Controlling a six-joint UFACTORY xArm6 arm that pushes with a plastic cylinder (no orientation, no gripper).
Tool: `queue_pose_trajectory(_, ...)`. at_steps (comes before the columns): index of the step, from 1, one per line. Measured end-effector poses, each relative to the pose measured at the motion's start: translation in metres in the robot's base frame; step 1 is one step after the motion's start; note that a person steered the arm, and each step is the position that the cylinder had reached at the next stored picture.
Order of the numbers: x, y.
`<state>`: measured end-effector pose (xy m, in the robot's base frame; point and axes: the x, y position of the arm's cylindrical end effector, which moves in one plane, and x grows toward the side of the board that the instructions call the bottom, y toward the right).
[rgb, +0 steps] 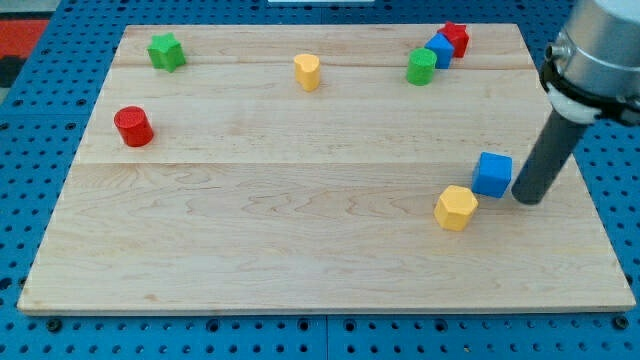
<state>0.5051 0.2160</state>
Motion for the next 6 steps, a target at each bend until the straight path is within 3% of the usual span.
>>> queue_pose_trajectory(5, -0.073, -0.014)
queue_pose_trajectory(6, -0.080, 0.045)
